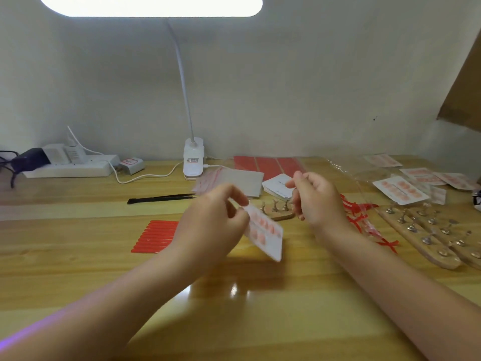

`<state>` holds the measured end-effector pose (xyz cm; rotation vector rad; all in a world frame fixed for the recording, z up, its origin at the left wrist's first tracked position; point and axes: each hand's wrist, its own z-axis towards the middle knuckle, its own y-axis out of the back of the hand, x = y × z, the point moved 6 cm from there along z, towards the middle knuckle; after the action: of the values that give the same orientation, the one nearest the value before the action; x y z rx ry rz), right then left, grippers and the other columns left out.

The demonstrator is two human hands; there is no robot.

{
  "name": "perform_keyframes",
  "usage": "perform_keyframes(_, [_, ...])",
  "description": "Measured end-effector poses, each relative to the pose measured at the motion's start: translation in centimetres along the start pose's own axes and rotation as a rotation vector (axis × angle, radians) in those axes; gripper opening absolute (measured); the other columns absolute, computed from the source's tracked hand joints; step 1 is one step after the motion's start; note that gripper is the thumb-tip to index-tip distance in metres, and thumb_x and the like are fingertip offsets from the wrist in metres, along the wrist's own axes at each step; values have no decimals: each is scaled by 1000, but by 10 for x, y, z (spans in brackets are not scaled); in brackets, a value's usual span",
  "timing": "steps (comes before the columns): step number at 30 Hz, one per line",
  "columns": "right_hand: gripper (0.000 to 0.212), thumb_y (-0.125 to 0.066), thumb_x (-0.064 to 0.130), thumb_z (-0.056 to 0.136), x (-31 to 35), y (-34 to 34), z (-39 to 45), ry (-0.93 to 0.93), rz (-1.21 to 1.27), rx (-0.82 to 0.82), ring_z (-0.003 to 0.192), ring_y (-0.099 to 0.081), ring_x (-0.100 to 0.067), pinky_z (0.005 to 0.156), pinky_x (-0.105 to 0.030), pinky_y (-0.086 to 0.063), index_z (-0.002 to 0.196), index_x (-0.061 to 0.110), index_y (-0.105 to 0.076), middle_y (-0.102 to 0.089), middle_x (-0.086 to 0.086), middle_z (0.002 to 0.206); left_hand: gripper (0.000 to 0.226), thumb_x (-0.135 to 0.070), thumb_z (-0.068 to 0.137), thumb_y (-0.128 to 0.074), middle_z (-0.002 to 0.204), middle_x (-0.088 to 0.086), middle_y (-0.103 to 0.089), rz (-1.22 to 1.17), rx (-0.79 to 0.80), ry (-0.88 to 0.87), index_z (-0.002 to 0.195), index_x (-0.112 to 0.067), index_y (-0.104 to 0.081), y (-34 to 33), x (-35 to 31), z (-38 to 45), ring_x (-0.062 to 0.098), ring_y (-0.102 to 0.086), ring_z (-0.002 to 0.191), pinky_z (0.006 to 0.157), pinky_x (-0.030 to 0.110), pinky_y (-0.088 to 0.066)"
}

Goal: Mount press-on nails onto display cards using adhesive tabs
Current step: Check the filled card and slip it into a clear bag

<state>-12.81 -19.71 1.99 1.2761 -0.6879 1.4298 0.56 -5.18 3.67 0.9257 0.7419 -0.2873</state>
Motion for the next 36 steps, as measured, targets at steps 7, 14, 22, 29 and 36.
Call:
perform_keyframes(7, [36, -52, 28, 96, -11, -10, -4, 143, -322, 113, 42, -38, -4, 49, -27, -32, 73, 4, -65, -50, 6, 46, 14, -32, 89, -46, 86, -5, -64, 587, 88, -96, 93, -31, -33, -20, 9, -6, 22, -57, 77, 62, 33, -43])
perform_keyframes(14, [20, -61, 30, 91, -11, -24, -17, 341, -638, 181, 48, -44, -9, 46, -25, -28, 74, 20, -66, -50, 8, 51, 18, -41, 88, -48, 83, -5, -62, 700, 1, -142, 96, -25, -45, -20, 17, 0, 21, -55, 74, 58, 30, -31])
perform_keyframes(22, [17, -60, 33, 92, -14, -31, -18, 385, -666, 204, 51, -46, -3, 47, -19, -27, 94, 24, -74, -47, 19, 54, 55, -43, 92, -57, 124, -8, -59, 303, 75, 35, 140, -23, -37, -22, 56, 18, 15, -49, 121, 102, 37, -41])
perform_keyframes(29, [24, -57, 35, 95, -12, -33, -18, 400, -659, 228, 66, -62, -13, 56, -33, -50, 97, 20, -76, -71, 4, 72, 52, -31, 92, -59, 116, -12, -62, 250, 60, -76, 140, -27, -40, -22, 50, 16, 9, -49, 117, 100, 32, -42])
perform_keyframes(36, [27, -58, 42, 93, -15, -33, -14, 368, -690, 212, 72, -64, -11, 62, -35, -53, 96, 23, -77, -73, 4, 77, 51, -31, 90, -58, 119, -16, -63, 307, 80, -190, 138, -28, -41, -27, 43, 12, 6, -46, 119, 101, 28, -35])
